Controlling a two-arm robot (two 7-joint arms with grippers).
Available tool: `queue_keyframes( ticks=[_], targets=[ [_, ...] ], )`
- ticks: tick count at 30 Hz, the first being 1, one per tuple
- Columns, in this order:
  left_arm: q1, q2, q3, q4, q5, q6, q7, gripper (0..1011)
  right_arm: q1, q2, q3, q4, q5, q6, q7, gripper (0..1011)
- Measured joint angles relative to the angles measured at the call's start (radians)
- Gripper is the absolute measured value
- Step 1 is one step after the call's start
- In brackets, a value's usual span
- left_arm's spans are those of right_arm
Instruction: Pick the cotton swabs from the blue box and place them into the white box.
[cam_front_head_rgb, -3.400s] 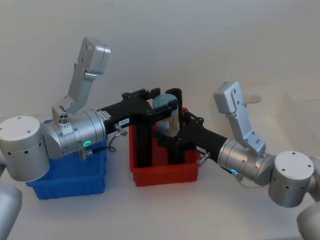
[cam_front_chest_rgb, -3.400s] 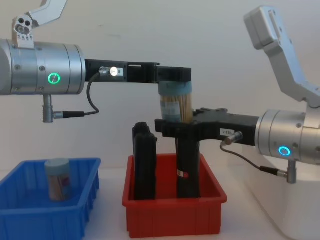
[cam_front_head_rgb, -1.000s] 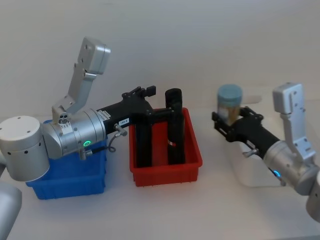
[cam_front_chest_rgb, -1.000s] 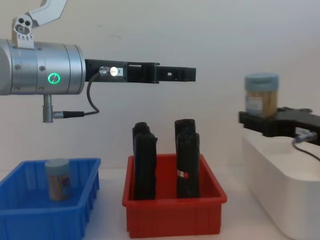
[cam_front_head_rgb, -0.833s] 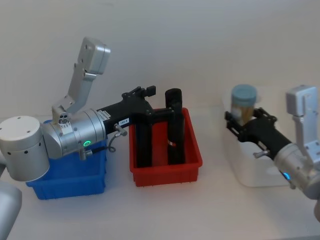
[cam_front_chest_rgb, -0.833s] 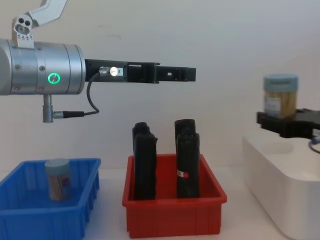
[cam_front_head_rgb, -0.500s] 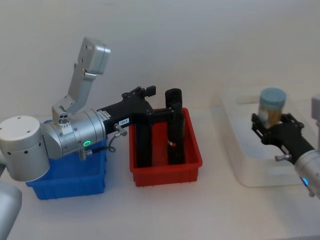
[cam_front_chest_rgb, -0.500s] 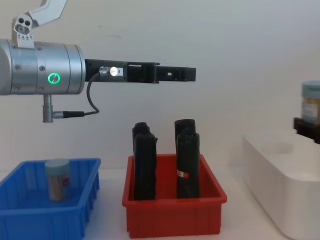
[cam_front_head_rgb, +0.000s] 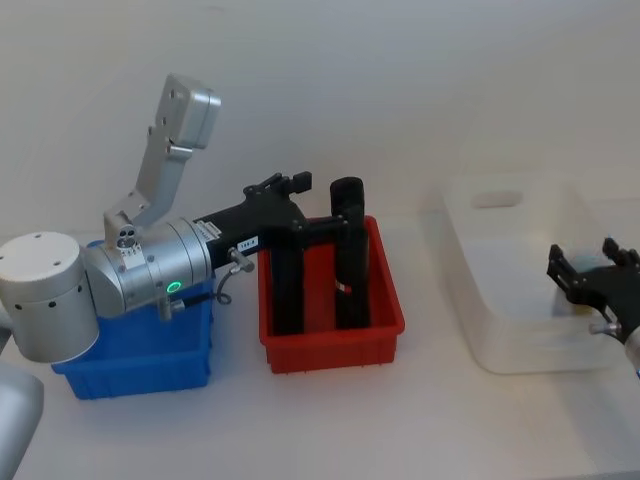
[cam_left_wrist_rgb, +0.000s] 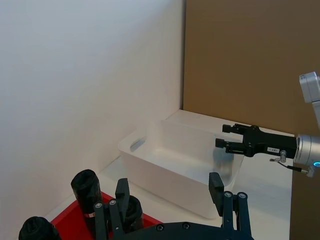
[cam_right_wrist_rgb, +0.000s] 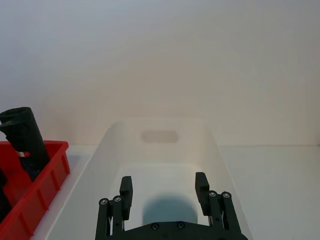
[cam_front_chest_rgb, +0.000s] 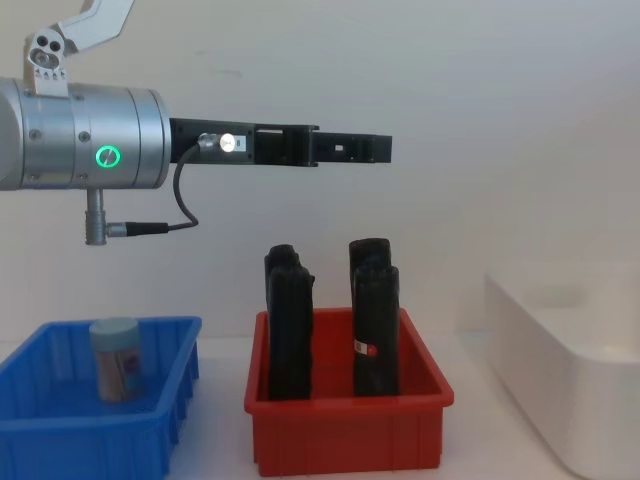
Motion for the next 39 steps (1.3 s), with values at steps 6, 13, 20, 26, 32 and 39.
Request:
queue_keyframes(
  ticks=[6,13,20,26,32,39],
  targets=[
    [0.0,0.0,0.0,0.0,0.0,0.0,0.0,1004,0.001,0.002,0.007,0.015,0.007,0.003,-0.006,897],
    [0.0,0.0,0.0,0.0,0.0,0.0,0.0,1004,0.002,0.003,0.014,0.027,0.014,0.003,-0.008,1001],
    [0.0,0.0,0.0,0.0,0.0,0.0,0.0,1004,0.001,0.004,0.018,0.028,0.017,-0.001,-0.005,1001],
    [0.0,0.0,0.0,0.0,0.0,0.0,0.0,1004,-0.005,0.004,0.022,0.016,0.019,-0.005,-0.002,1001],
    [0.0,0.0,0.0,0.0,0.0,0.0,0.0,1004,-0.009,0.004,0.024,0.008,0.02,-0.007,0.0,1002],
    [0.0,0.0,0.0,0.0,0.0,0.0,0.0,1004,-0.012,0.005,0.026,0.002,0.021,-0.009,0.001,1002]
  ],
)
